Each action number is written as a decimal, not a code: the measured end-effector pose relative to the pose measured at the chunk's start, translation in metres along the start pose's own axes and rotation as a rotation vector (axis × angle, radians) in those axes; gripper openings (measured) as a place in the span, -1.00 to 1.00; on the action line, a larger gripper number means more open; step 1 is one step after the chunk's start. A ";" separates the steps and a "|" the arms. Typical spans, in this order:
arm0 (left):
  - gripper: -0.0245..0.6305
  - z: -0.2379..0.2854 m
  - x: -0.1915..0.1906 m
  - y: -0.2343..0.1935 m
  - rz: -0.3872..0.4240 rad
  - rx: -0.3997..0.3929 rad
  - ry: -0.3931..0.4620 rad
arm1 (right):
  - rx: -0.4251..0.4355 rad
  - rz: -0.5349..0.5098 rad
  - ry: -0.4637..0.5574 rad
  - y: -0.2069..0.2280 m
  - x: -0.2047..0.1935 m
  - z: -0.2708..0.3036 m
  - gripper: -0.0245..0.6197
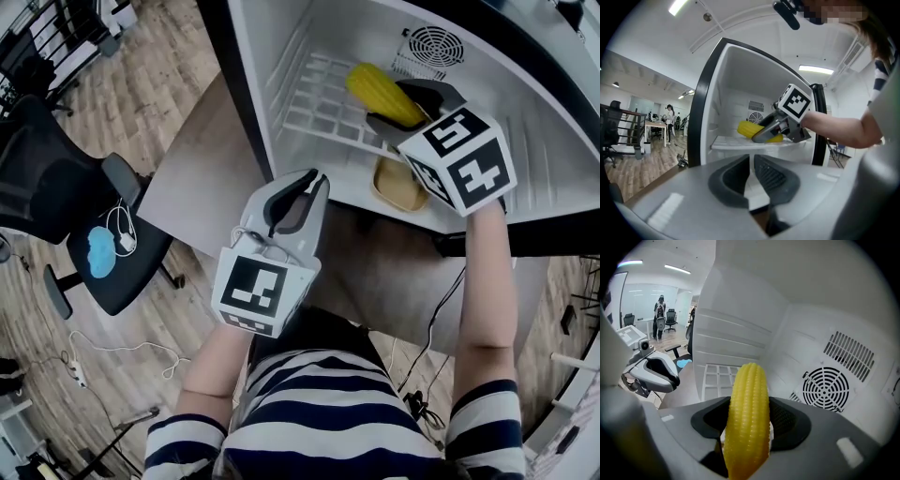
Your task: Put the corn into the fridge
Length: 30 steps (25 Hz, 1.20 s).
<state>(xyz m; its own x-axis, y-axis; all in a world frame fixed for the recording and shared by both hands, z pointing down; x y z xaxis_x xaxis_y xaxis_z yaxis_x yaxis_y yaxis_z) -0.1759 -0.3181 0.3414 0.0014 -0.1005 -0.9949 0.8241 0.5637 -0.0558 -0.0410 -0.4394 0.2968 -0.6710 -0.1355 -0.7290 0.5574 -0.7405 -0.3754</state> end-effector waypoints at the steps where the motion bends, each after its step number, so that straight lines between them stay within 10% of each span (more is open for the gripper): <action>1: -0.93 0.001 0.000 0.000 -0.002 -0.001 0.000 | 0.005 0.008 0.002 0.000 0.000 0.000 -0.14; 30: -0.93 -0.004 0.015 0.008 -0.004 0.016 0.036 | -0.127 0.126 0.134 -0.011 -0.003 -0.046 -0.09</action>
<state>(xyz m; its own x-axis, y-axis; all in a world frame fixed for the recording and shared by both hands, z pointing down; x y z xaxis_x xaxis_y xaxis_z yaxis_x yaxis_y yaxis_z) -0.1717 -0.3121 0.3260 -0.0224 -0.0729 -0.9971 0.8332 0.5499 -0.0589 -0.0226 -0.4006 0.2769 -0.5256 -0.1268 -0.8412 0.6959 -0.6329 -0.3394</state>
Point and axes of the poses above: the fingertips, and each gripper's own axes: z forward along the fingers, y to its right, x out of its top, the point moved 6 cm from there along -z, backward along the fingers, and after that the axes turned 5 degrees about y, right-handed, at the moved point
